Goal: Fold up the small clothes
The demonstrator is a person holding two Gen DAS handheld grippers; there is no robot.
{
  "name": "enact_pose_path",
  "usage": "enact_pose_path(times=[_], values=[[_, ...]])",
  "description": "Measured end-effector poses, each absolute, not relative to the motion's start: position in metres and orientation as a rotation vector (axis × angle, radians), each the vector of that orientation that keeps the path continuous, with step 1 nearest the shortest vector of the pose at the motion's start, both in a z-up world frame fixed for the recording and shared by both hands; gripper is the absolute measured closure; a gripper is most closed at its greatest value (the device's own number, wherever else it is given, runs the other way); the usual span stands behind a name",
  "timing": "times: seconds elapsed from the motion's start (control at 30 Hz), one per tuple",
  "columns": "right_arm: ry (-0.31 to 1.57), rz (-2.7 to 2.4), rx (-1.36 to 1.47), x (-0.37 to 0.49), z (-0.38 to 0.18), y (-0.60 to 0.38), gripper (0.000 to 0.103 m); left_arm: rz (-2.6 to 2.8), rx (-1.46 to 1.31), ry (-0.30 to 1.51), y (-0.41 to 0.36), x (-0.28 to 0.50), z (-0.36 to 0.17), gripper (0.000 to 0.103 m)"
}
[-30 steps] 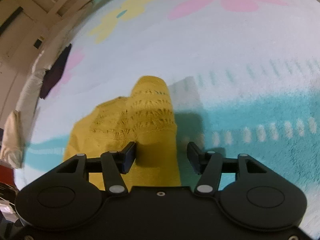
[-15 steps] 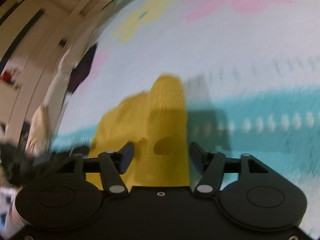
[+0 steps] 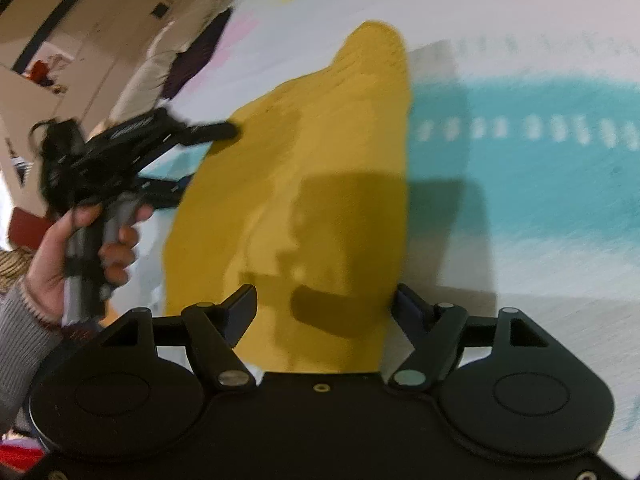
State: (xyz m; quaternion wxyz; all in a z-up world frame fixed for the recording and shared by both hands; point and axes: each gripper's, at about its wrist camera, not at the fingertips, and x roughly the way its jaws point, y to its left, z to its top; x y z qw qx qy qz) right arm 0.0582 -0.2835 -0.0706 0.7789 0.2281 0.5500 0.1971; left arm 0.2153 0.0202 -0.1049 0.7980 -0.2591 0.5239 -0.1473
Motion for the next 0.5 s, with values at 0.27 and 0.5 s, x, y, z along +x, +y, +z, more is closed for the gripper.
enact_pose_path(times=[0.27,0.5], values=[[1.152,0.440,0.404,0.044,-0.054,-0.268,0.079,-0.413,-0.219,0.949,-0.006,0.207,-0.072,0.091],[1.281,0.325,0.355,0.042,-0.068,-0.271,0.070,-0.387,-0.123,0.987,-0.002,0.205,-0.085,0.086]])
